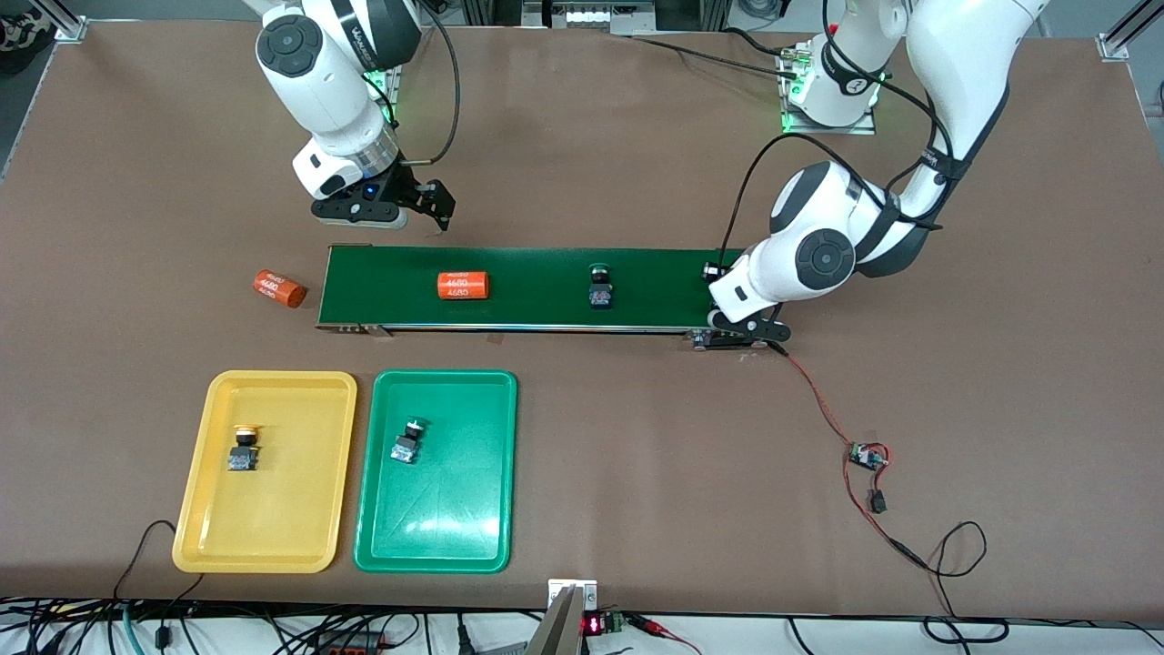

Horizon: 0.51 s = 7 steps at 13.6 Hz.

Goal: Sort buttons by color to trays

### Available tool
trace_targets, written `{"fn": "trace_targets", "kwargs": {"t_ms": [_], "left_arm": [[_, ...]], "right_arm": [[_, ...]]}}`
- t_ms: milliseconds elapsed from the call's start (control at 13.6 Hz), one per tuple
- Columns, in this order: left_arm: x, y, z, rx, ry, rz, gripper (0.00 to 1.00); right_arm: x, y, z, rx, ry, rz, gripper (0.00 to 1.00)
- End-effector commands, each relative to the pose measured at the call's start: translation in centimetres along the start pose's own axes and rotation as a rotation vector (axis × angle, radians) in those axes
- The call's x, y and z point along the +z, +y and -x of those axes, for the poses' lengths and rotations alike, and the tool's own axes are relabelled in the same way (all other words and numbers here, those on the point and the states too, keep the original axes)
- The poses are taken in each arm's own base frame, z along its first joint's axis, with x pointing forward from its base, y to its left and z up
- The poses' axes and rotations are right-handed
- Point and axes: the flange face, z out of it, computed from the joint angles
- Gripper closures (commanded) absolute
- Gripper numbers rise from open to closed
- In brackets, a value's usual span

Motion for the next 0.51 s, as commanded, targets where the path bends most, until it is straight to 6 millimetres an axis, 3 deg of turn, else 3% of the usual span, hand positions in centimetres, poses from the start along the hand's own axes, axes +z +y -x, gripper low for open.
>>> {"fn": "trace_targets", "kwargs": {"t_ms": [0,73,147,220,293,366,440], "left_arm": [[0.1,0.6,-0.2,-0.015,-0.002,0.018,0.97],[0.2,0.5,-0.2,-0.016,-0.005,0.019,0.96],[0.3,0.4,-0.2,-0.016,-0.007,0.019,0.84],[0.4,0.5,-0.3,-0.014,-0.008,0.019,0.56],[0.3,0.4,-0.3,-0.002,-0.005,0.018,0.20],[0.1,0.0,-0.3,-0.002,0.000,0.010,0.00],[-0.6,0.0,-0.3,-0.004,0.012,0.007,0.00]], "right_arm": [[-0.3,-0.4,-0.2,0.009,0.008,-0.003,0.00],[-0.3,-0.4,-0.2,0.010,0.009,-0.002,0.00],[-0.2,-0.4,-0.1,0.008,0.008,-0.001,0.00],[-0.2,-0.5,-0.1,0.013,0.009,-0.002,0.00],[-0.2,-0.9,0.2,0.051,0.007,-0.003,0.00],[-0.2,-1.6,0.8,0.079,0.009,-0.001,0.00],[0.0,-2.2,1.3,0.071,0.020,0.018,0.00]]}}
